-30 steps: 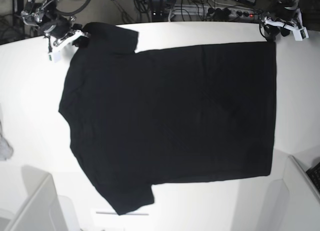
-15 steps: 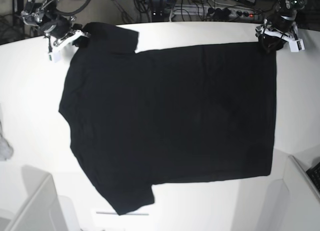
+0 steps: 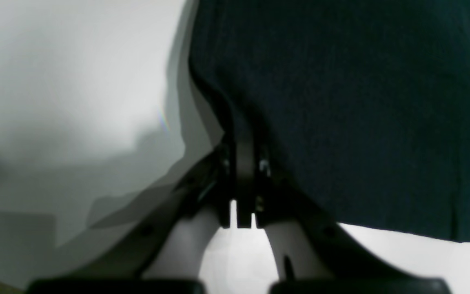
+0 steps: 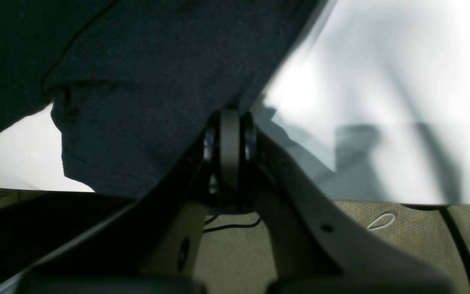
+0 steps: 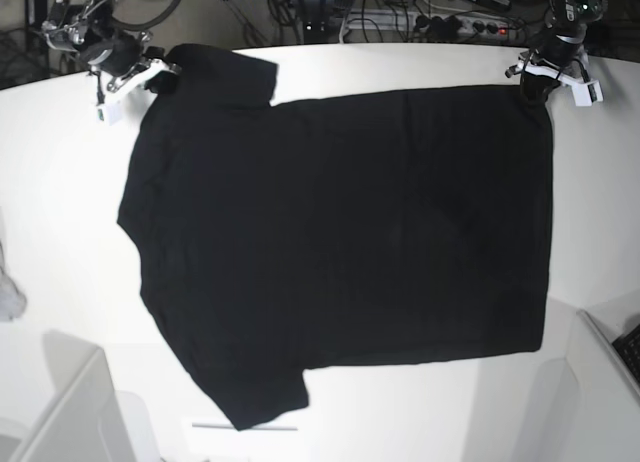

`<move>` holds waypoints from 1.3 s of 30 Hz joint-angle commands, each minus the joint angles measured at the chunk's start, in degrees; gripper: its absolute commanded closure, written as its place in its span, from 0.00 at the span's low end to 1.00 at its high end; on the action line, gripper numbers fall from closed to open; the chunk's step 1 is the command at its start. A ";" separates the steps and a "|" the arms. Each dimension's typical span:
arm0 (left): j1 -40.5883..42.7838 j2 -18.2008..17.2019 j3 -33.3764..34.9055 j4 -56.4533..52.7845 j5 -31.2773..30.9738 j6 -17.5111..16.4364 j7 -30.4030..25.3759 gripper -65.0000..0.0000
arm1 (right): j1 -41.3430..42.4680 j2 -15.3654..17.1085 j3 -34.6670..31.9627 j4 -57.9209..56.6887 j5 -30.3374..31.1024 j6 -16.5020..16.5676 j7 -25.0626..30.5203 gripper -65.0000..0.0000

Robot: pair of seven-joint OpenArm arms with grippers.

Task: Fold the T-shirt properly
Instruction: 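Grasp the shoulder corners with both grippers and drag them toward the robot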

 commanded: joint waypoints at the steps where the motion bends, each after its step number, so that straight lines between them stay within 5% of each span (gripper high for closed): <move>1: 1.27 -0.56 -0.37 0.38 0.64 0.33 1.21 1.00 | -0.91 0.30 0.35 0.63 -0.76 0.00 -0.65 1.00; 15: 4.79 -1.88 -3.97 2.92 0.73 0.06 1.21 1.00 | -7.50 0.21 0.09 8.80 -0.68 0.00 4.98 1.00; 28: 5.49 -2.06 -3.71 10.84 0.56 0.33 1.74 1.00 | -3.46 0.21 0.00 9.77 -0.41 0.00 4.72 1.00; 39: -2.60 -0.39 -4.24 17.96 0.56 0.50 14.66 1.00 | 3.75 0.30 0.00 12.23 -0.41 0.00 -1.44 1.00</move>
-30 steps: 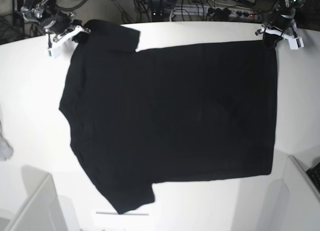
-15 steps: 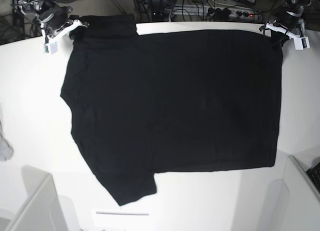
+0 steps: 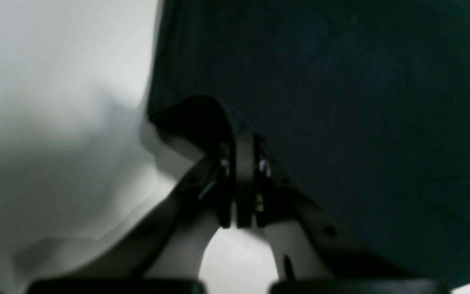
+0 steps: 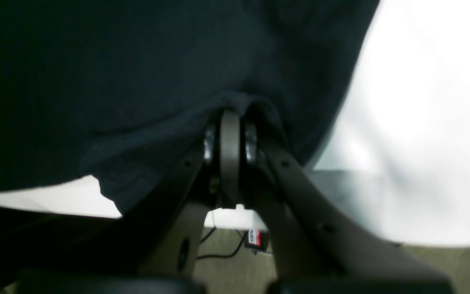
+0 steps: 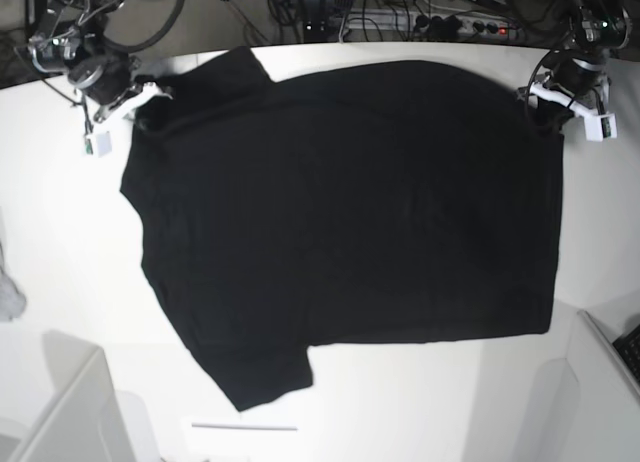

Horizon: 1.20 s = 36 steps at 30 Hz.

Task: Fold the T-shirt properly
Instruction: 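Grasp the shoulder corners with both grippers and drag them toward the robot, then lower the shirt and release both grippers, lifting them away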

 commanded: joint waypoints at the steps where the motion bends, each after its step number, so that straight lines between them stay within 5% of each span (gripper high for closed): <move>1: -0.17 -0.34 -0.48 1.11 -0.69 -0.11 -0.22 1.00 | 0.65 0.45 0.37 1.04 0.86 0.19 0.16 1.00; 10: -4.22 0.45 -4.35 1.02 -0.60 4.02 0.39 1.00 | 6.10 1.59 0.20 0.51 0.59 0.19 -0.28 1.00; 29: -8.08 0.36 -4.26 0.40 -0.25 5.96 0.48 1.00 | 20.43 2.12 0.11 -10.74 0.42 0.02 -3.62 1.00; 36: -11.16 0.71 -2.50 0.40 10.21 5.96 0.48 1.00 | 22.19 4.58 -7.98 -15.93 0.42 -0.16 0.16 1.00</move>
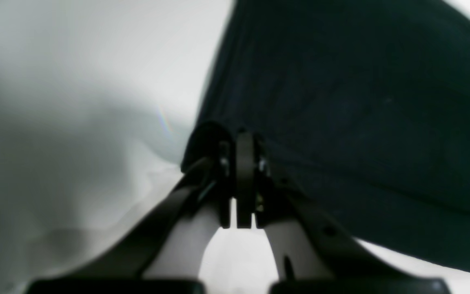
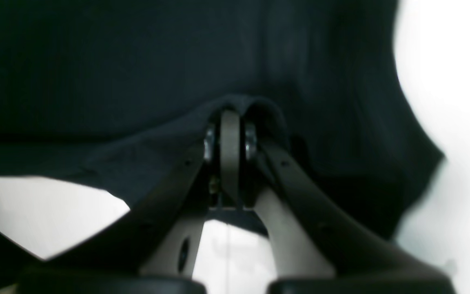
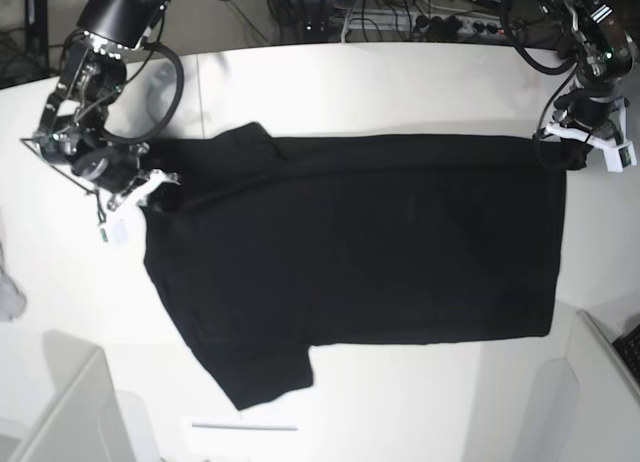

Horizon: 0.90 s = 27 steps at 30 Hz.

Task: Fold the T-shirt properly
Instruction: 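Lower the shirt and release both grippers, lifting them away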

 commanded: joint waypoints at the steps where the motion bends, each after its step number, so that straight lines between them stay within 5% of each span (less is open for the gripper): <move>1: -0.72 -0.75 0.32 0.93 0.75 -0.01 -1.33 1.00 | 0.84 0.54 -0.64 0.03 0.83 -0.09 2.20 1.00; 27: -9.16 -1.10 2.43 -4.17 4.45 2.80 0.16 1.00 | 12.79 2.73 -5.12 -16.41 0.83 -0.09 6.42 1.00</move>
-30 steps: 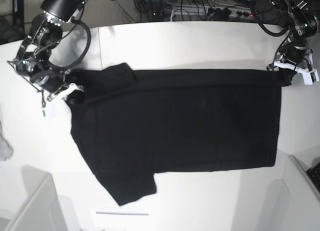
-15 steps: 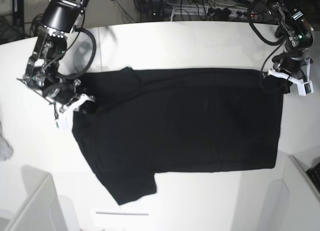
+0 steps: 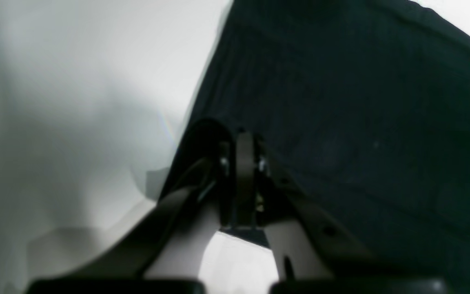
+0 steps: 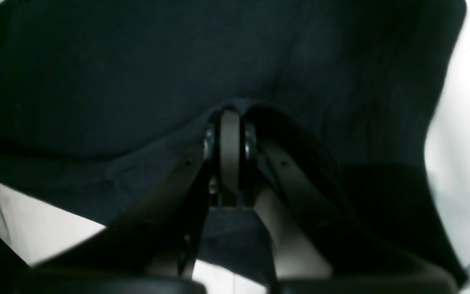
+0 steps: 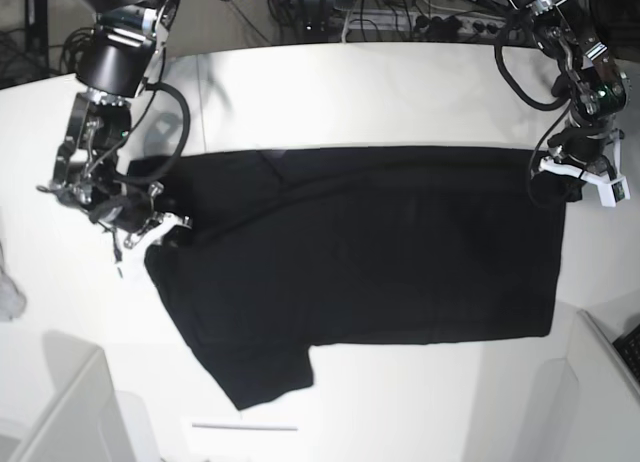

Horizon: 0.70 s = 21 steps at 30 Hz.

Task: Fold the T-shirt properly
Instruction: 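Lower the shirt and release both grippers, lifting them away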

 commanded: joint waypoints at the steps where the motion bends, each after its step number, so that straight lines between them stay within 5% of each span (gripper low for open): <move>1: -0.96 -0.95 -0.24 0.46 1.06 0.14 0.06 1.00 | 1.32 0.66 -0.73 0.26 1.57 0.26 1.94 1.00; 7: -4.13 -0.60 -0.15 -0.59 6.07 -0.13 0.67 1.00 | 3.16 0.83 -1.70 -1.67 1.57 0.26 3.08 1.00; 21: -5.45 -0.78 -0.15 -4.11 5.63 -0.13 0.50 1.00 | 6.77 0.83 -1.70 -7.74 1.57 0.26 2.91 1.00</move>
